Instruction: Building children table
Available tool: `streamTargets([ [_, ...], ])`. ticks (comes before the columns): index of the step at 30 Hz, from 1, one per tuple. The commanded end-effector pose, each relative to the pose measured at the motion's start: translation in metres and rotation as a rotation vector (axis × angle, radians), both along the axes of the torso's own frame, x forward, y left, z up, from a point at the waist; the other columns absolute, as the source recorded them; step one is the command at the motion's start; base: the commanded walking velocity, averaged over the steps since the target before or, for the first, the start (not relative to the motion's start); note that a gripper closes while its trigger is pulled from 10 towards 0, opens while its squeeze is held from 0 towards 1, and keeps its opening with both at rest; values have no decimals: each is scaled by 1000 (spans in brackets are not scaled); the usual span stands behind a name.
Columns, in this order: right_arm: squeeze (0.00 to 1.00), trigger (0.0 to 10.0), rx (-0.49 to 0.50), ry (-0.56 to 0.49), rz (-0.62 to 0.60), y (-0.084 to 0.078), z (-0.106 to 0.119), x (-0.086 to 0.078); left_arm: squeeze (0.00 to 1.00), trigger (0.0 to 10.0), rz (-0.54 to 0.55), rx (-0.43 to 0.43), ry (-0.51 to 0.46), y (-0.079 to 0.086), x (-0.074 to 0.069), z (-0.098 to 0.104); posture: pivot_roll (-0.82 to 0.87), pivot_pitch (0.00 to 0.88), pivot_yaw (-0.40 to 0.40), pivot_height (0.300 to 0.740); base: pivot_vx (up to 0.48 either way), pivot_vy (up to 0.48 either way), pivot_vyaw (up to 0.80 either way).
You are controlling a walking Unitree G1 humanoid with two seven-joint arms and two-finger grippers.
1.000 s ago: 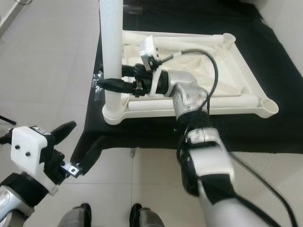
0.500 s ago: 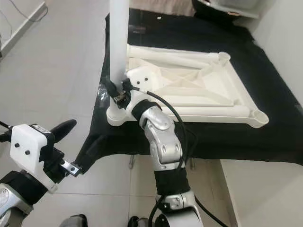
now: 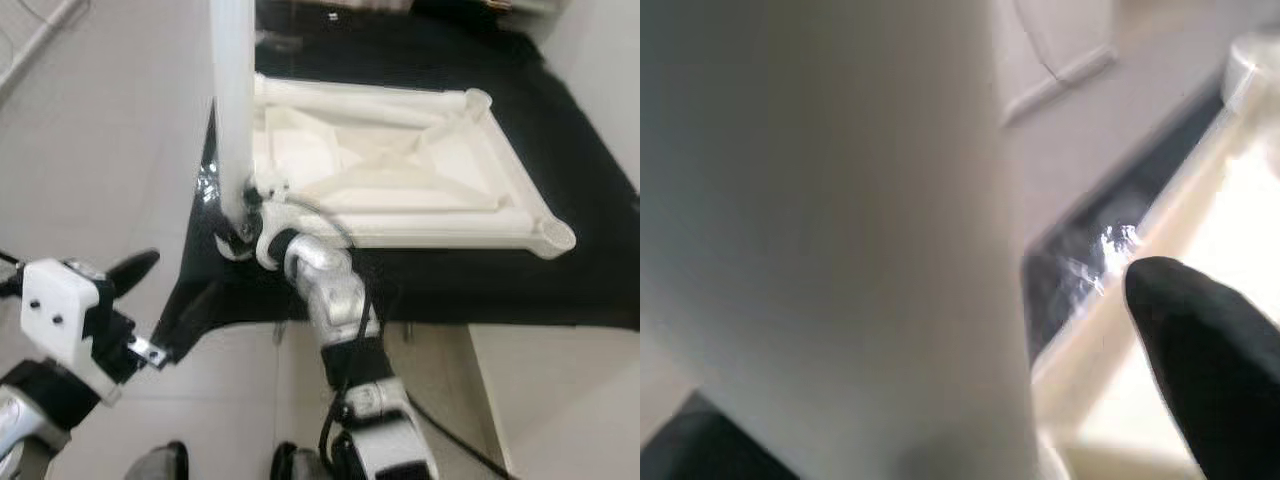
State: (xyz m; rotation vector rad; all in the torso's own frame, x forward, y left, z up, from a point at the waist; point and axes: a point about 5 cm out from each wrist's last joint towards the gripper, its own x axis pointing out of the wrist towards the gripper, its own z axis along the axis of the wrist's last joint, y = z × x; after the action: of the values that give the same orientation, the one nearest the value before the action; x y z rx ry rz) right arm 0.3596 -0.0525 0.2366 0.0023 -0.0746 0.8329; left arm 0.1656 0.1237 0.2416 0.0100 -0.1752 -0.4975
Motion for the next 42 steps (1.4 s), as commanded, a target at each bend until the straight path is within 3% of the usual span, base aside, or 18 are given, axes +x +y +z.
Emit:
streamTargets([
  [1, 0, 10000, 29, -50, 182, -19, 13, 3, 0, 10000, 6, 15, 12, 1, -2, -2, 251, 281, -162, 740, 0, 0, 0],
  [6, 0, 10000, 35, -117, 473, -32, 35, 0, 0, 10000, 13, 15, 13, 2, -3, -2, 269, 294, -168, 740, 0, 0, 0],
  [16, 0, 10000, 23, -128, 633, -37, 55, 8, 0, 10000, 28, 25, 12, 4, -3, -3, 288, 302, -172, 740, 0, 0, 0],
  [17, 0, 0, 28, -157, 668, -36, 68, 10, 0, 10000, 30, 25, 13, 4, -3, -3, 290, 300, -170, 740, 0, 0, 0],
  [26, 0, 0, 27, -168, 750, -40, 75, 10, 0, 10000, 27, 23, 13, 3, -3, -3, 292, 299, -171, 740, 0, 0, 0],
  [34, 0, 0, -11, -148, 744, -56, 65, 10, 0, 10000, 19, 20, 16, 1, -4, -4, 281, 283, -168, 740, 0, 0, 0],
  [36, 0, 0, -36, -136, 713, -60, 57, 10, 0, 10000, 18, 19, 16, 1, -4, -4, 274, 285, -171, 740, 0, 0, 0],
  [37, 0, 0, -99, -37, 465, -51, 23, 13, 0, 10000, 20, 17, 18, 2, -4, -5, 261, 290, -172, 740, 0, 0, 0],
  [38, 0, 0, -99, -37, 465, -51, 23, 13, 0, 10000, 20, 17, 18, 2, -4, -5, 261, 290, -172, 740, 0, 0, 0],
  [39, 0, 0, -155, 99, 87, -46, -19, 12, 0, 10000, 23, 20, 21, 3, -4, -5, 247, 290, -166, 740, 0, 0, 0],
  [40, 0, 0, -215, 196, -82, -35, -60, -18, 0, 10000, 25, 23, 23, 4, -4, -4, 252, 291, -153, 740, 0, 0, 0],
  [42, 0, 0, -215, 196, -82, -35, -60, -18, 0, 10000, 25, 23, 23, 4, -4, -4, 252, 291, -153, 740, 0, 0, 0],
])
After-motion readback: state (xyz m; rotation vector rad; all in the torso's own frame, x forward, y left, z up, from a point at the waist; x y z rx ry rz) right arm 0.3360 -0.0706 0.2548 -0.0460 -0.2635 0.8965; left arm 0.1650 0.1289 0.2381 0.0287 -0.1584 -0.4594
